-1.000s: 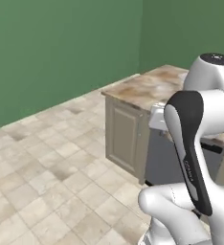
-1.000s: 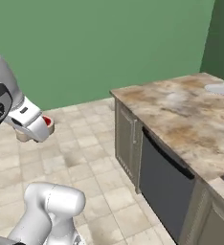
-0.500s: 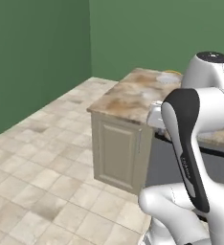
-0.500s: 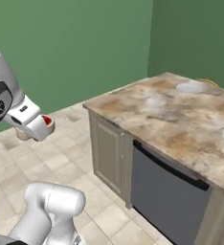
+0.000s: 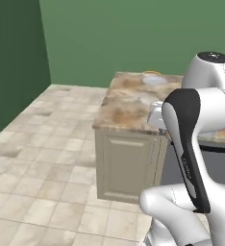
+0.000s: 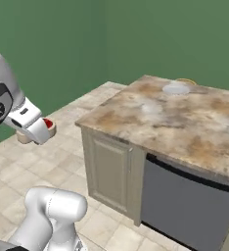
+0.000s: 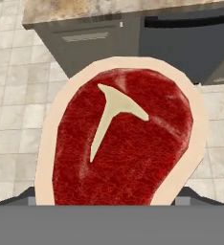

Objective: Take the steak from the fridge and place it on the digital scale on the counter by the fridge. Wait a few seconds for a reading, then move it to the plate on the dining counter.

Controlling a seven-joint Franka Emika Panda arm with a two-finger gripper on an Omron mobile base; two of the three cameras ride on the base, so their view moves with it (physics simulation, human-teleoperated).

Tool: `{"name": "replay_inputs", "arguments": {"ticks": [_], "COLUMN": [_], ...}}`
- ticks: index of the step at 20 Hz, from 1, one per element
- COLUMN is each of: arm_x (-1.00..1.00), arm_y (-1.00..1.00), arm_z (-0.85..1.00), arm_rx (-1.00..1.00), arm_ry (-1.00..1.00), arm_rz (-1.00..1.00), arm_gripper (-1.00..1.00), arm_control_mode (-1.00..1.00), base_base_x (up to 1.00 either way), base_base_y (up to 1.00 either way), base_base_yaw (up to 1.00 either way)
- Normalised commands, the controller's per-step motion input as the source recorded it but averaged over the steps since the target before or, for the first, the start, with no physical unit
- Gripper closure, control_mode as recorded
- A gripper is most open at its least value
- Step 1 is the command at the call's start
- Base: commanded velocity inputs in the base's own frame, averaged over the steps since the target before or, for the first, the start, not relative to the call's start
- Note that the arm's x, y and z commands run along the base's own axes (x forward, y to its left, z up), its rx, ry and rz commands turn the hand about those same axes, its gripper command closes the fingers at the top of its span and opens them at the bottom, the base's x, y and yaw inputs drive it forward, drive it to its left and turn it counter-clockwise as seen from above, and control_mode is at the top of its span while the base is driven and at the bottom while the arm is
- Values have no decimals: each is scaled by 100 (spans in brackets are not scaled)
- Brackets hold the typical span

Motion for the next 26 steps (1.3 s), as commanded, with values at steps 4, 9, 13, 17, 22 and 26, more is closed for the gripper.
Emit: {"name": "replay_inputs", "arguments": {"ticks": [4, 9, 13, 17, 22, 26], "arm_x": [0, 0, 0, 0, 0, 0], "arm_y": [0, 0, 0, 0, 0, 0], "arm_z": [0, 0, 0, 0, 0, 0], "arm_rx": [0, 0, 0, 0, 0, 0], "arm_ry": [0, 0, 0, 0, 0, 0], "arm_rz": [0, 0, 0, 0, 0, 0], "arm_gripper": [100, 100, 100, 100, 100, 100], "arm_control_mode": [100, 100, 100, 100, 100, 100], "base_base_x": [47, 37, 32, 30, 31, 38], "base_base_y": [100, 100, 100, 100, 100, 100], "base_base_yaw": [-49, -48, -47, -48, -49, -49]}}
